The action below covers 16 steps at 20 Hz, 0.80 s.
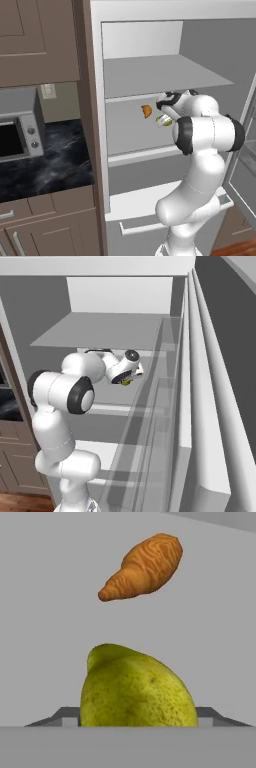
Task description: Pick up the pear and banana from the fridge and place one fruit on each plate on the dining counter.
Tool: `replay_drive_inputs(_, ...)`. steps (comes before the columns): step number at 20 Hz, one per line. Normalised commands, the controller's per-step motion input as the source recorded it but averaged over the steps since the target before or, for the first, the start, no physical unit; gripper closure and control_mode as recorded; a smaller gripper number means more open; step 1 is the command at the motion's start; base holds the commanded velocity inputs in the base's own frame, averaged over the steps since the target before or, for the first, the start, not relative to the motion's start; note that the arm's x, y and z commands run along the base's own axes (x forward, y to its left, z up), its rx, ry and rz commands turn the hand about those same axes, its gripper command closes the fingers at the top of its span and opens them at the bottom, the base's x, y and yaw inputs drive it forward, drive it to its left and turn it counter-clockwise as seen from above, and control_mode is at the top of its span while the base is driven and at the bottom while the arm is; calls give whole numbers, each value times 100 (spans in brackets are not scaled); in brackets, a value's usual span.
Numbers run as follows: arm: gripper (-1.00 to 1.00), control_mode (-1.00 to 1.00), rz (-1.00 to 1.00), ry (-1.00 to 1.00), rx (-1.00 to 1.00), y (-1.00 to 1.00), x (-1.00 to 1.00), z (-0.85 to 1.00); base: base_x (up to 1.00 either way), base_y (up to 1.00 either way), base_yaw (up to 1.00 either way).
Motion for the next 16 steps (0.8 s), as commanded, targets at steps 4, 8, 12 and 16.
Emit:
replay_drive_inputs(4,100,-100,5,0,0,1,4,-42,0,0,0)
replay_drive_inputs(8,100,-100,4,0,0,0,-1,-37,0,0,0)
replay_drive_inputs(12,100,-100,-1,-19,2,0,-54,-3,0,0,0)
replay_drive_inputs(16,100,-100,-13,-41,9,0,-98,1,0,0,0)
